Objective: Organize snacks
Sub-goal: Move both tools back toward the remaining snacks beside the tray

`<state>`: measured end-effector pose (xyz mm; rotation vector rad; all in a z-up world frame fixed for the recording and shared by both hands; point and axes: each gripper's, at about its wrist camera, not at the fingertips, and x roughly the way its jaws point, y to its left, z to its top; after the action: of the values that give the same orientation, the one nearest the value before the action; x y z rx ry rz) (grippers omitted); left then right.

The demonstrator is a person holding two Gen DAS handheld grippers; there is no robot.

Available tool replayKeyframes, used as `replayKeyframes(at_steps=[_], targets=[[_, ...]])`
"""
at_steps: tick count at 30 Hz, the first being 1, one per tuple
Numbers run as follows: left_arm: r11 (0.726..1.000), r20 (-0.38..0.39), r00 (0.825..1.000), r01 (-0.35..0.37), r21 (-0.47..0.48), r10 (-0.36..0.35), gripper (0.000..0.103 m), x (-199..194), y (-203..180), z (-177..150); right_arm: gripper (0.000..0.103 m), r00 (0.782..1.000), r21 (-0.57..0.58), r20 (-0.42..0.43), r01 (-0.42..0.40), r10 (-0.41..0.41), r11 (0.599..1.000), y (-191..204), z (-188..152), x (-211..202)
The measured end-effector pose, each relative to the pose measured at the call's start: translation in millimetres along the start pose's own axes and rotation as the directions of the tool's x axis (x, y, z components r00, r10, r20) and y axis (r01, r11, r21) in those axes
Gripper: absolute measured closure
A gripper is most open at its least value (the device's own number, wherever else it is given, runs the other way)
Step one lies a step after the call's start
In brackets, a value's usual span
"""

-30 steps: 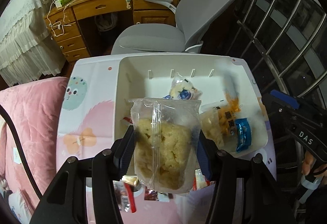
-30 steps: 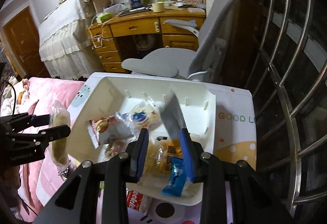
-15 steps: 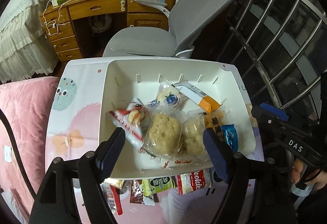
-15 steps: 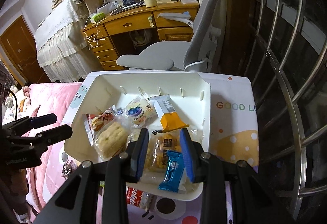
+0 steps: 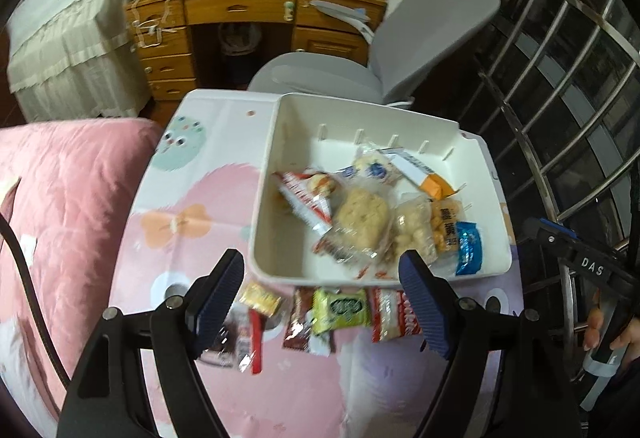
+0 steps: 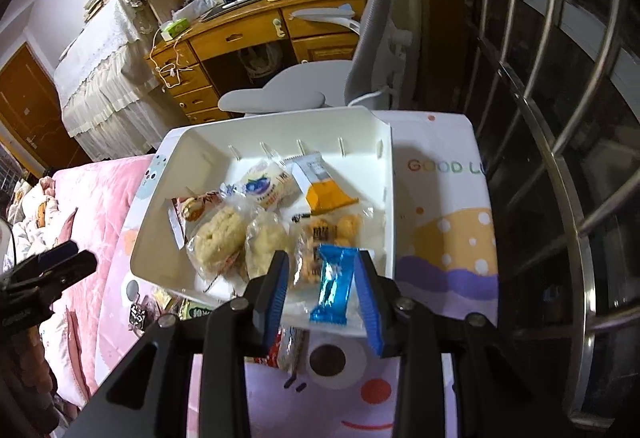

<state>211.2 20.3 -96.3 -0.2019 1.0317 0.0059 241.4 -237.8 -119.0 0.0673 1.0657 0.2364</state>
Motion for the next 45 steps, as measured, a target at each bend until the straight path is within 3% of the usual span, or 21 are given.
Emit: replayKeyframes(at_steps=[2,9,20,26,31,40,45], targets=[[1.000,0.000,1.000,-0.015,-0.025,0.015,0.024,-7,12,-10,0.062,1.000,0.023,-0.012,-0.002,0.002,1.000,-2,-5,-2],[0.993,-0.023,0.998,-0.055,-0.109,0.053,0.024,-22,54,-53,0.059,0.998,0.047,-0.061,-0.010,0.013,0.999,2,-23,-3],[0.987,-0.124,0.990,-0.080,-0.142,0.062,0.024,-17,99,-97,0.049,0.992,0.112,-0.127,-0.007,0.021,0.994,12,-47,10],[0.989,-0.172,0.984,-0.076,-0.126,0.053,0.023,-6,120,-95,0.043,0.979,0.225,-0.184,-0.048,0.091,0.973,22,-62,29],[0.995,-0.210,0.977,-0.057,-0.081,0.038,0.023,11,133,-88,0.038,0.971,0.293,-0.221,-0.024,0.092,0.956,34,-73,49],[0.999,-0.311,0.950,0.041,0.031,-0.029,0.023,63,144,-77,0.035,0.957,0.377,-0.289,0.081,0.034,0.922,47,-96,86],[0.996,-0.360,0.931,0.074,0.043,-0.054,0.023,88,147,-73,0.035,0.944,0.382,-0.329,0.141,-0.008,0.913,58,-107,110]])
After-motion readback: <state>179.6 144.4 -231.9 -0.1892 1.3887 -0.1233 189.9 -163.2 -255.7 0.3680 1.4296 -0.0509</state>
